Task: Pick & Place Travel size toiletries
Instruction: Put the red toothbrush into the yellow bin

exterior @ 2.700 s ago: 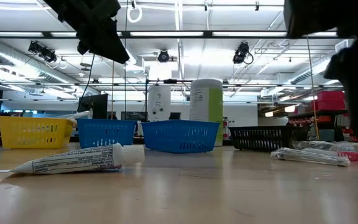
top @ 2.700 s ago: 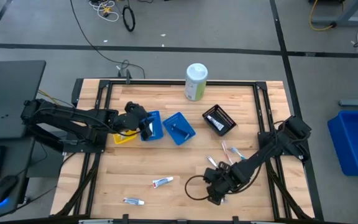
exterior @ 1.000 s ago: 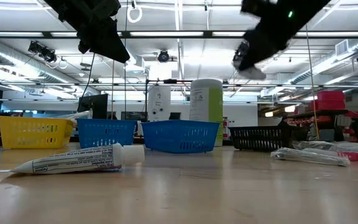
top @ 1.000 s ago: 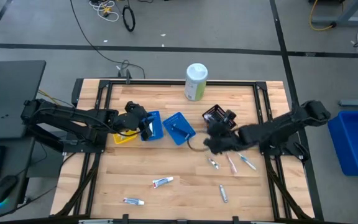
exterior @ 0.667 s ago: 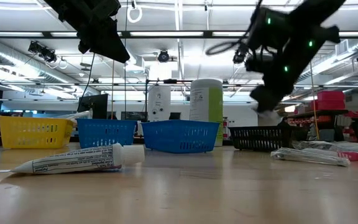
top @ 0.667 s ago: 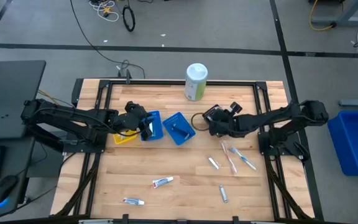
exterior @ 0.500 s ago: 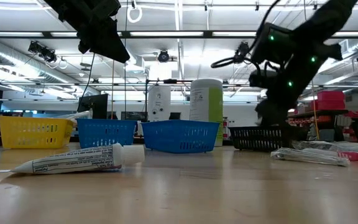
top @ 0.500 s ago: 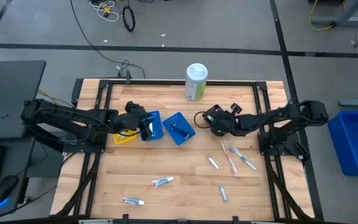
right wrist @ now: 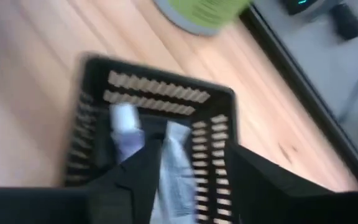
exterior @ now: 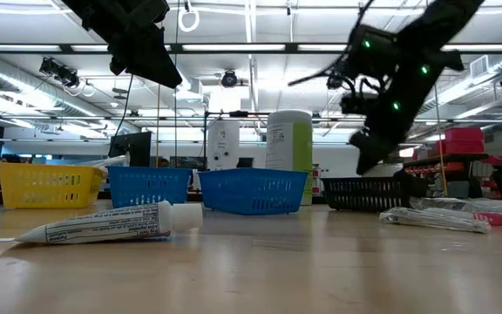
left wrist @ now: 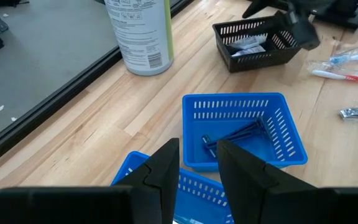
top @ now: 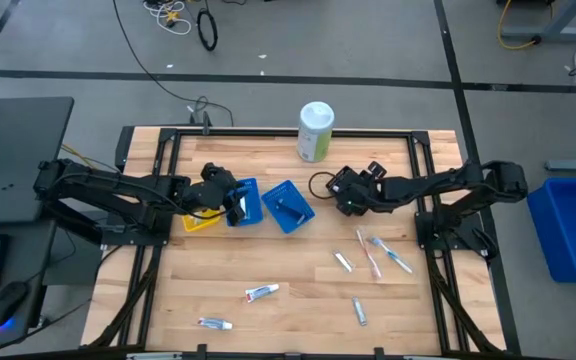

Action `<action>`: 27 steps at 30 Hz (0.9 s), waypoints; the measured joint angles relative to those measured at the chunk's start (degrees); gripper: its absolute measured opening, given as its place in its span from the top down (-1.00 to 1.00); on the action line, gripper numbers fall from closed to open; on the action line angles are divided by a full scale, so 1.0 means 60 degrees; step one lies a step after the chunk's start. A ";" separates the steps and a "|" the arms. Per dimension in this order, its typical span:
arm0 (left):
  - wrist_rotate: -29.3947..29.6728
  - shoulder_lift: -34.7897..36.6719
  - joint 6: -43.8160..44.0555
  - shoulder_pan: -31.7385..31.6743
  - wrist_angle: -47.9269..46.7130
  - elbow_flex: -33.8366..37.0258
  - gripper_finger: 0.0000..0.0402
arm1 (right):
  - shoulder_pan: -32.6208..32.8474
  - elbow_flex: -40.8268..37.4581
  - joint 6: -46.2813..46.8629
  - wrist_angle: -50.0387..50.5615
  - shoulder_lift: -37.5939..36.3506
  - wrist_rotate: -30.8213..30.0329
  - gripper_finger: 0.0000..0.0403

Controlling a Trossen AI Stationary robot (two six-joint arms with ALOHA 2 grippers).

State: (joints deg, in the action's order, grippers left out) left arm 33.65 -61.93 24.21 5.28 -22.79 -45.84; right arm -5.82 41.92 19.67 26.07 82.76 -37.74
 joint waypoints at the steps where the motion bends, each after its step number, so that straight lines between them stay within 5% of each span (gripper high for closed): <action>1: 0.0000 -0.0003 0.0000 0.0000 -0.0003 0.0000 0.42 | 0.0052 0.0273 0.0129 0.0259 -0.0006 0.0250 0.04; 9: 0.0000 0.0000 0.0000 -0.0003 -0.0004 0.0000 0.42 | 0.0871 0.1995 0.2315 0.2537 -0.0007 0.3610 -0.01; 16: 0.0000 -0.0003 0.0000 -0.0004 -0.0005 0.0000 0.42 | 0.2394 0.1847 0.5871 0.3938 -0.0004 0.5557 0.13; 27: 0.0000 -0.0001 0.0004 -0.0004 0.0102 0.0000 0.42 | 0.4082 0.0238 0.7821 0.2837 0.0181 0.5790 0.08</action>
State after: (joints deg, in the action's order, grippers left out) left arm 33.65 -61.94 24.23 5.26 -22.17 -45.84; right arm 18.67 43.34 66.59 43.09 83.85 -3.00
